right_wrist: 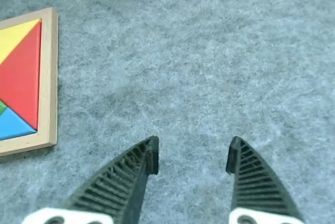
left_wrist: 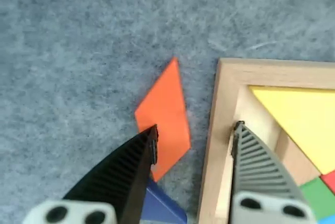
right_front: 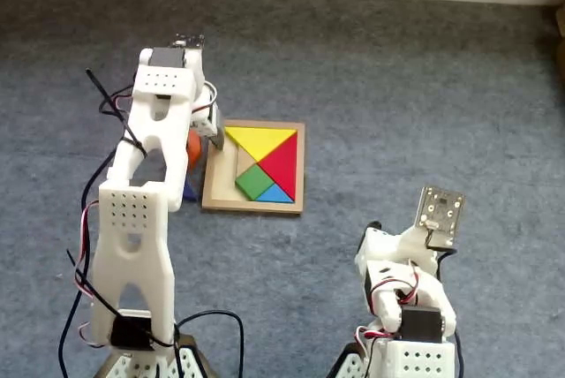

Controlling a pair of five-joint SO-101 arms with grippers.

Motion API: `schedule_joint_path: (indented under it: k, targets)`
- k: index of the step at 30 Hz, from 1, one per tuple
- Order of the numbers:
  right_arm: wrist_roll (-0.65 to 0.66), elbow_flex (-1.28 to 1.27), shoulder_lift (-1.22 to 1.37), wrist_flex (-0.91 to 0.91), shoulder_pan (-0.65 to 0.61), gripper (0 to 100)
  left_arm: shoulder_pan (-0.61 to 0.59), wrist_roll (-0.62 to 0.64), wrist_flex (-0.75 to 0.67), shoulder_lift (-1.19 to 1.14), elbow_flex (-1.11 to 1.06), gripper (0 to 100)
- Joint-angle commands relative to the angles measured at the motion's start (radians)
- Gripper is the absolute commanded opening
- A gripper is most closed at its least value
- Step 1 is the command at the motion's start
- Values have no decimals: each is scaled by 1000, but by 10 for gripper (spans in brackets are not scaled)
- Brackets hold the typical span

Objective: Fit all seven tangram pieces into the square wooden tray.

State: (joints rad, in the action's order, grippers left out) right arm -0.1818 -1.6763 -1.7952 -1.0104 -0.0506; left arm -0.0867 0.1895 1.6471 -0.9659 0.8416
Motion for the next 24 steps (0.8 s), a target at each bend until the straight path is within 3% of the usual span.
schedule_joint_path:
  k: [1,8,16,24]
  targets:
    - [-9,-127,7,-2,10,217,-35,2,34,-12,25,232]
    - [-9,-127,7,-2,12,217,-30,2,28,-5,42,235]
    - [-9,-127,7,-2,12,217,-8,2,112,-7,239,235]
    - [-9,-127,7,-2,12,217,-27,-2,114,-15,246,234]
